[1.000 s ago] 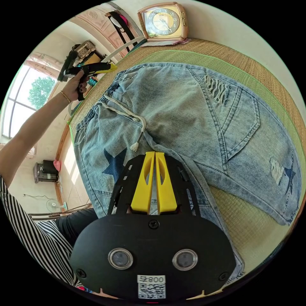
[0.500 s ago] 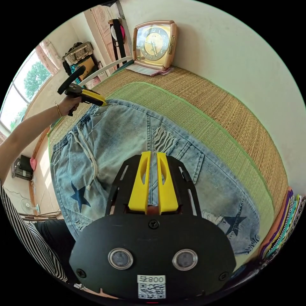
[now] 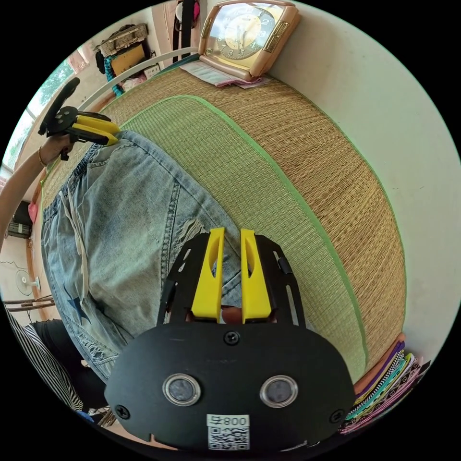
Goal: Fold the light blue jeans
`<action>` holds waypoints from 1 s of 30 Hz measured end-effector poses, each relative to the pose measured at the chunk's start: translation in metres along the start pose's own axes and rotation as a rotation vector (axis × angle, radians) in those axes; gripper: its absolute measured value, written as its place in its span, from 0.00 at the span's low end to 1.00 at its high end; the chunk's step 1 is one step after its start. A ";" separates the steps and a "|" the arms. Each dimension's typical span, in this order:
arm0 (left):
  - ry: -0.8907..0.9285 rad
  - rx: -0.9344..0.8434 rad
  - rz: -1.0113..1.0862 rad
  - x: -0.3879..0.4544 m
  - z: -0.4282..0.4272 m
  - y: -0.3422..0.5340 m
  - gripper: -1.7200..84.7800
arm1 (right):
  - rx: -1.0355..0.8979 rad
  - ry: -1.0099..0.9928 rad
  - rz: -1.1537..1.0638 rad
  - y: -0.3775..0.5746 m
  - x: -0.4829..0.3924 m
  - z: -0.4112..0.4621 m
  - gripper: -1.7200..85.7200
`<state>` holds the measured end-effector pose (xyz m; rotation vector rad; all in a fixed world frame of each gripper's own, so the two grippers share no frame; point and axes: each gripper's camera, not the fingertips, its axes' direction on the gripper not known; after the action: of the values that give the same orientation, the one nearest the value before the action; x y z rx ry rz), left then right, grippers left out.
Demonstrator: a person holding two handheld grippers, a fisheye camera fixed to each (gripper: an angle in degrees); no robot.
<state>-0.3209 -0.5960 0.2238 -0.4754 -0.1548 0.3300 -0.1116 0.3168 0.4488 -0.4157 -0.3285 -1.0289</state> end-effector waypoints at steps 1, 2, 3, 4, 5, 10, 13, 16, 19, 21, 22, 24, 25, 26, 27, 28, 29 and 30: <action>-0.003 -0.001 0.000 0.003 -0.002 0.001 0.10 | 0.007 -0.006 0.002 0.002 -0.001 0.000 0.09; -0.006 -0.002 -0.001 0.006 -0.003 0.001 0.10 | 0.009 -0.009 -0.008 0.003 -0.004 0.000 0.08; -0.002 -0.001 0.005 0.008 -0.004 0.002 0.09 | 0.006 -0.005 -0.013 0.003 -0.005 0.001 0.08; 0.008 -0.002 0.011 0.011 -0.005 0.002 0.08 | -0.007 0.003 -0.023 0.002 -0.009 0.001 0.07; 0.019 -0.011 0.005 0.014 -0.006 0.003 0.07 | -0.023 0.010 -0.035 0.000 -0.012 0.002 0.06; -0.014 -0.025 0.003 0.029 -0.015 0.007 0.05 | -0.064 0.006 -0.023 -0.002 -0.017 0.002 0.03; -0.028 -0.001 -0.001 0.036 -0.026 0.014 0.04 | -0.033 -0.012 0.004 0.005 -0.018 -0.007 0.03; -0.021 0.024 -0.001 0.043 -0.041 0.023 0.04 | 0.010 -0.012 0.021 0.016 -0.022 -0.027 0.02; -0.010 0.043 0.001 0.051 -0.058 0.033 0.03 | 0.046 0.000 0.029 0.031 -0.033 -0.051 0.02; -0.014 0.052 0.015 0.059 -0.069 0.040 0.03 | 0.064 0.005 0.037 0.043 -0.041 -0.067 0.02; -0.023 0.056 0.032 0.065 -0.077 0.046 0.03 | 0.081 0.012 0.039 0.052 -0.048 -0.077 0.02; -0.034 0.067 0.057 0.075 -0.089 0.057 0.03 | 0.104 0.017 0.047 0.067 -0.060 -0.093 0.02; -0.036 0.077 0.071 0.082 -0.097 0.067 0.03 | 0.117 0.020 0.050 0.077 -0.069 -0.103 0.02; -0.041 0.085 0.086 0.089 -0.104 0.077 0.03 | 0.135 0.021 0.051 0.088 -0.080 -0.113 0.02; -0.042 0.088 0.091 0.092 -0.108 0.082 0.03 | 0.145 0.024 0.049 0.094 -0.086 -0.118 0.02; -0.039 0.096 0.104 0.098 -0.113 0.094 0.03 | 0.161 0.027 0.052 0.106 -0.098 -0.128 0.02; -0.045 0.101 0.121 0.105 -0.118 0.107 0.03 | 0.181 0.026 0.047 0.118 -0.112 -0.136 0.02; -0.051 0.105 0.130 0.109 -0.120 0.113 0.03 | 0.186 0.027 0.039 0.124 -0.120 -0.139 0.02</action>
<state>-0.2237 -0.5141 0.0722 -0.3743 -0.1558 0.4757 -0.0504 0.3960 0.2509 -0.2397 -0.3863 -0.9563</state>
